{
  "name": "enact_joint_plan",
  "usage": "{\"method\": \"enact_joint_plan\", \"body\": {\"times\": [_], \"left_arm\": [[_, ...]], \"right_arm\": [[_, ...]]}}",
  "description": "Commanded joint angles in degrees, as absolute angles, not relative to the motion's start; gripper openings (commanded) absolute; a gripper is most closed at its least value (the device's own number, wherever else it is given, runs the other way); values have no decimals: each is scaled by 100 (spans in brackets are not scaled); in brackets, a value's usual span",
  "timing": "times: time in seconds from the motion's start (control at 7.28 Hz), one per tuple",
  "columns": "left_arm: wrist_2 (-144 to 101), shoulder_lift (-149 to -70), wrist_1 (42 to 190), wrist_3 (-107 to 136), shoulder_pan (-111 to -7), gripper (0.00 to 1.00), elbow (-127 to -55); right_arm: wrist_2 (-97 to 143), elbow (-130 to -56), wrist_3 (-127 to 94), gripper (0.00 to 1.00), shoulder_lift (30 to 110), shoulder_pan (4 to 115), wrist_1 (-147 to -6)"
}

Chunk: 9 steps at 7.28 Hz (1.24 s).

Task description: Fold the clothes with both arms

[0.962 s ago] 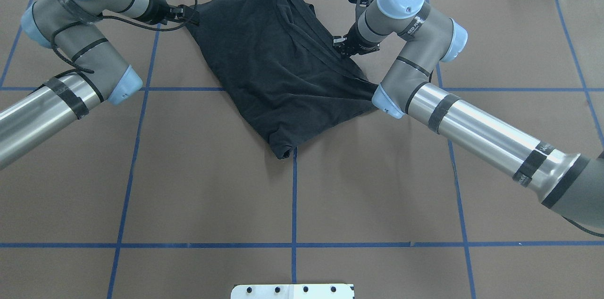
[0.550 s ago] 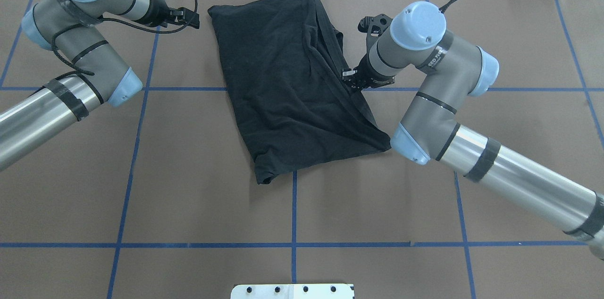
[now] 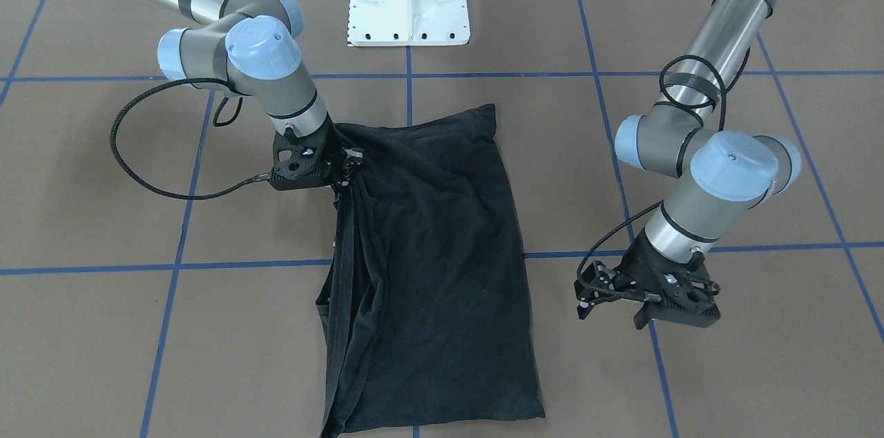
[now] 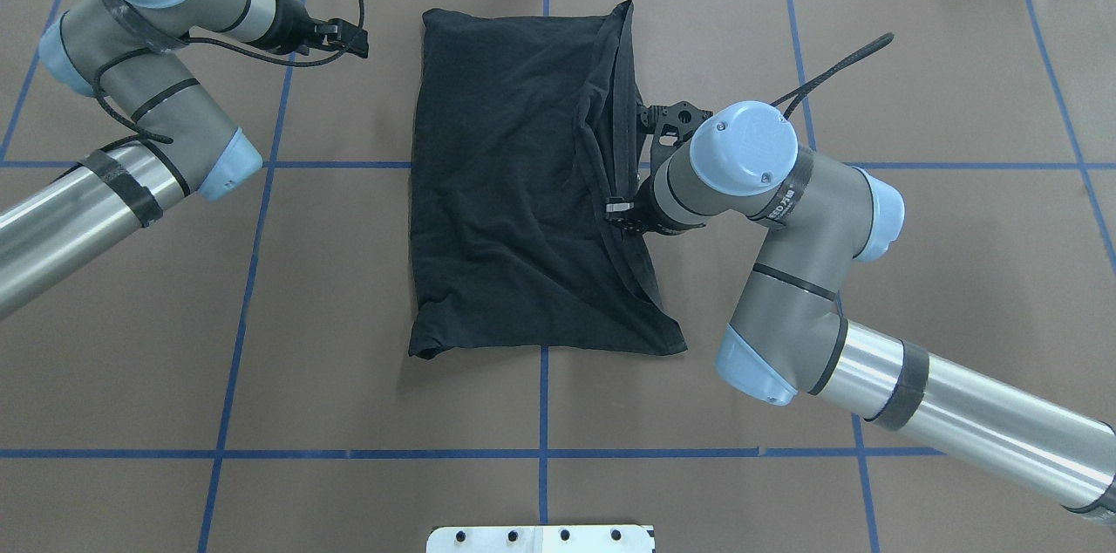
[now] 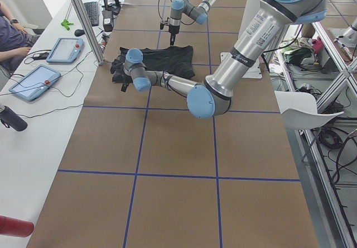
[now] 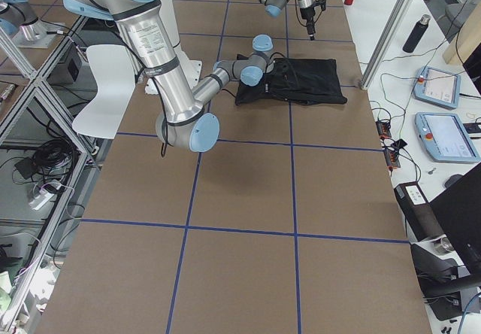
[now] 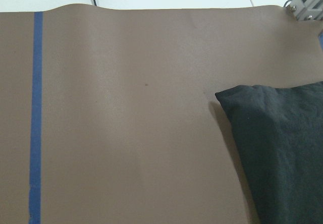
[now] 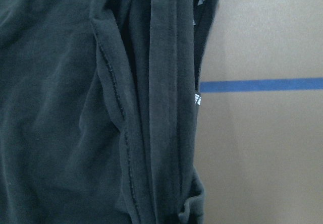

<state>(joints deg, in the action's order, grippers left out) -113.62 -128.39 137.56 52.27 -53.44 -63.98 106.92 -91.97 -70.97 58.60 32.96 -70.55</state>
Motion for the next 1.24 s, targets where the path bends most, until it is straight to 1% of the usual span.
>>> {"method": "enact_joint_plan", "body": {"times": [0.0, 0.14, 0.41, 0.69, 0.96, 1.1], "left_arm": [[-11556, -12832, 13746, 5290, -5335, 100, -6547], [-11601, -12789, 13746, 5456, -5300, 100, -6617], [-11602, -12369, 13746, 5904, -5020, 100, -7265], [-11593, -11588, 13746, 6491, -4617, 100, -8317], [-11514, -10788, 13781, 7290, -4125, 100, -9364], [-11340, -10384, 13799, 7608, -3818, 100, -9830]], "right_arm": [[10644, -9351, -7110, 99, 5968, 3278, -7058], [10652, -9421, -7110, 100, 5950, 3287, -7066], [10705, -9605, -7110, 100, 5941, 3313, -7336], [10635, -10192, -7119, 100, 6003, 3261, -8170], [9918, -10720, -7337, 100, 6493, 2675, -8183], [9871, -10757, -7539, 100, 6513, 2594, -8157]]}}
